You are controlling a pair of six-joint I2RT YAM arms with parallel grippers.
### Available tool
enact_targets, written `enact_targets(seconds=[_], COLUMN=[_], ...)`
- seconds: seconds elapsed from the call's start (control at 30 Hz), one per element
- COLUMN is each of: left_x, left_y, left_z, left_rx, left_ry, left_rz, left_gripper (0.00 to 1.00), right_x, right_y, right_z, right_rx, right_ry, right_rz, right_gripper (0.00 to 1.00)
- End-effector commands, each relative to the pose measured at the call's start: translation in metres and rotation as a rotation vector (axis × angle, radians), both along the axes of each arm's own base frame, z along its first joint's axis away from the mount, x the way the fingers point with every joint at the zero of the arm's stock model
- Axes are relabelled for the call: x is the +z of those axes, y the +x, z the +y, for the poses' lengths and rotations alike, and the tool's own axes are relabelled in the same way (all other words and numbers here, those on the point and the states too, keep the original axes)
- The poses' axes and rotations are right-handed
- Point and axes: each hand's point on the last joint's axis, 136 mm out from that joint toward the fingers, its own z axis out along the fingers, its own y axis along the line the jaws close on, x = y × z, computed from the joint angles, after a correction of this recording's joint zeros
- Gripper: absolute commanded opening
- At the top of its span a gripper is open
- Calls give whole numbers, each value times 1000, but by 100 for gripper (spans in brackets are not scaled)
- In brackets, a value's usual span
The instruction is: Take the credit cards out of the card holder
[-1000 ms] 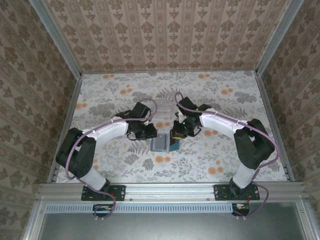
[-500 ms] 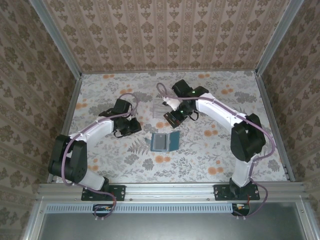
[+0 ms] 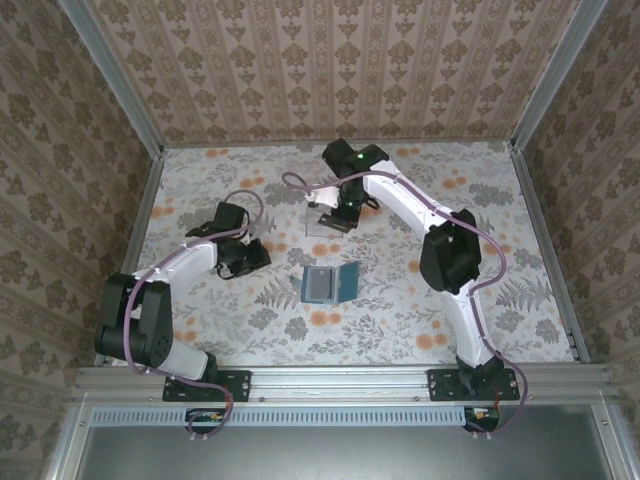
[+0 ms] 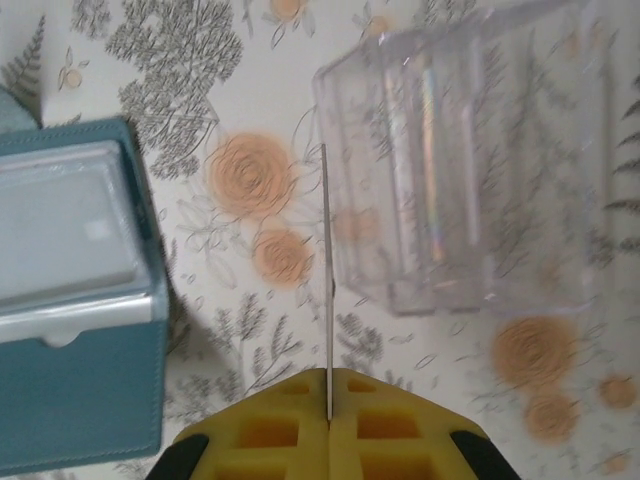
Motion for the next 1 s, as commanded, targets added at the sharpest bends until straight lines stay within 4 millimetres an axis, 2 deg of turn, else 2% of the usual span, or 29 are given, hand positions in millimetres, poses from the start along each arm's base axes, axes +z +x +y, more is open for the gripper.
enact_targets(seconds=[0.0,0.27,0.57,0.73,0.97], left_x=[5,3,3,2,-3], left_y=[1,1,-10,-12,-7], left_z=[0,2,8,11,6], left_rx=[-19,-3,2,13,27], left_ry=[-16,-23,-11,-18,-51], left_rz=[-28,-19,-16,-14,-7], left_gripper=[20,20,20,20,20], right_x=[-2,-6,-25,-39,-56], right_y=[-3,17,33,31,16], right_z=[-3,12,21,22,16], right_rx=[72,137,166,179,192], right_ry=[-61,-56,-58,-74,-101], right_rz=[32,-16,-54,-31,55], right_gripper=[3,2,2,2,3])
